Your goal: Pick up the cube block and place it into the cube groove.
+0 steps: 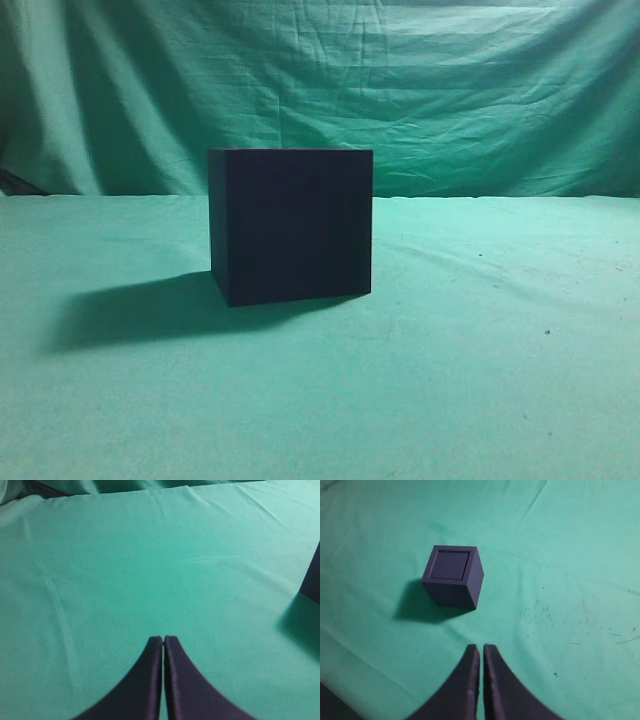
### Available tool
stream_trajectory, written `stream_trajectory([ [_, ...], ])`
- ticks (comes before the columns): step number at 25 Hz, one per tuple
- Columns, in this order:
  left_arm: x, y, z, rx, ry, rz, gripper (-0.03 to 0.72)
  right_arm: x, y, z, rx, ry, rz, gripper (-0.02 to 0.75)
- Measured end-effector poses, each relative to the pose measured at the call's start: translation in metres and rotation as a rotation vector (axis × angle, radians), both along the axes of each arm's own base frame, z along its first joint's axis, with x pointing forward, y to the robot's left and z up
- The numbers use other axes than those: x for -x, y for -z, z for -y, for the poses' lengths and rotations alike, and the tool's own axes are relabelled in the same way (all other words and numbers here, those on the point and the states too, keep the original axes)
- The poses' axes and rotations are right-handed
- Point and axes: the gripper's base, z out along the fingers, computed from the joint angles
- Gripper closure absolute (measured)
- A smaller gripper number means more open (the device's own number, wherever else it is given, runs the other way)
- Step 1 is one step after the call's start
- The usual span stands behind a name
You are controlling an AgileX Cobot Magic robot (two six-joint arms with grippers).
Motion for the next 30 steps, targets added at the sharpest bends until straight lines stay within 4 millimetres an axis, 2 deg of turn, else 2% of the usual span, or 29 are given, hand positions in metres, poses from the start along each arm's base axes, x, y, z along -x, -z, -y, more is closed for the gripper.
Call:
stream_trajectory([
  [4, 0.0, 0.0, 0.0, 0.0, 0.0, 0.0, 0.688, 0.01, -0.004, 0.011, 0.021, -0.054, 0.091, 0.738],
  [9, 0.0, 0.0, 0.0, 0.0, 0.0, 0.0, 0.688, 0.011, -0.002, 0.011, 0.07, -0.116, 0.157, 0.738],
  [14, 0.0, 0.0, 0.0, 0.0, 0.0, 0.0, 0.688, 0.01, 0.012, 0.015, 0.026, -0.074, 0.275, 0.738],
  [17, 0.0, 0.0, 0.0, 0.0, 0.0, 0.0, 0.688, 0.009, 0.031, 0.023, -0.021, 0.05, 0.36, 0.738],
  [23, 0.0, 0.0, 0.0, 0.0, 0.0, 0.0, 0.688, 0.01, 0.094, 0.041, -0.036, 0.341, 0.485, 0.738],
  [30, 0.0, 0.0, 0.0, 0.0, 0.0, 0.0, 0.688, 0.011, 0.154, 0.052, 0.008, 0.548, 0.493, 0.738],
])
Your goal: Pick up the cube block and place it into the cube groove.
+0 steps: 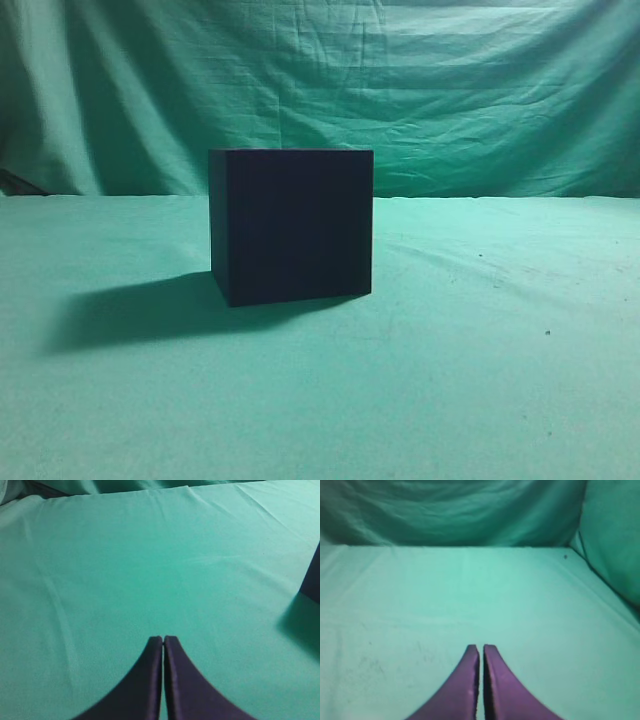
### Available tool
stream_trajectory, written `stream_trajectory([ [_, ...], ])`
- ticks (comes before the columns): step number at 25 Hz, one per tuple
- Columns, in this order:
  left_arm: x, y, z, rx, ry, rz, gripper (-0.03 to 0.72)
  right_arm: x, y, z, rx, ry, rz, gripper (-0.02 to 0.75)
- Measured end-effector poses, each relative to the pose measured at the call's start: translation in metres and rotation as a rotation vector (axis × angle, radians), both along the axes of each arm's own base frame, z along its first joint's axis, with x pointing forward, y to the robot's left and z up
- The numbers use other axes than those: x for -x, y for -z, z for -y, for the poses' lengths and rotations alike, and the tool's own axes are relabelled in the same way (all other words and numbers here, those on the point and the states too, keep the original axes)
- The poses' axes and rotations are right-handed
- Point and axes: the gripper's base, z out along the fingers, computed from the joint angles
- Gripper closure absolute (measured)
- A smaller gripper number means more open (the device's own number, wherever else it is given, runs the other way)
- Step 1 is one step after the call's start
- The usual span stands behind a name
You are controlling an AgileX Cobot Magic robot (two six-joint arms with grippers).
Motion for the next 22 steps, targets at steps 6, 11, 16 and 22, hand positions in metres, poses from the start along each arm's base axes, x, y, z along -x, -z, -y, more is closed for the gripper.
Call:
stream_trajectory([
  [6, 0.0, 0.0, 0.0, 0.0, 0.0, 0.0, 0.688, -0.001, 0.029, 0.001, -0.011, 0.021, -0.091, 0.738],
  [11, 0.0, 0.0, 0.0, 0.0, 0.0, 0.0, 0.688, -0.001, 0.031, 0.001, -0.012, 0.022, -0.112, 0.738],
  [16, 0.0, 0.0, 0.0, 0.0, 0.0, 0.0, 0.688, -0.001, 0.031, 0.001, -0.013, 0.023, -0.112, 0.738],
  [22, 0.0, 0.0, 0.0, 0.0, 0.0, 0.0, 0.688, -0.001, 0.031, 0.001, -0.014, 0.023, -0.112, 0.738],
])
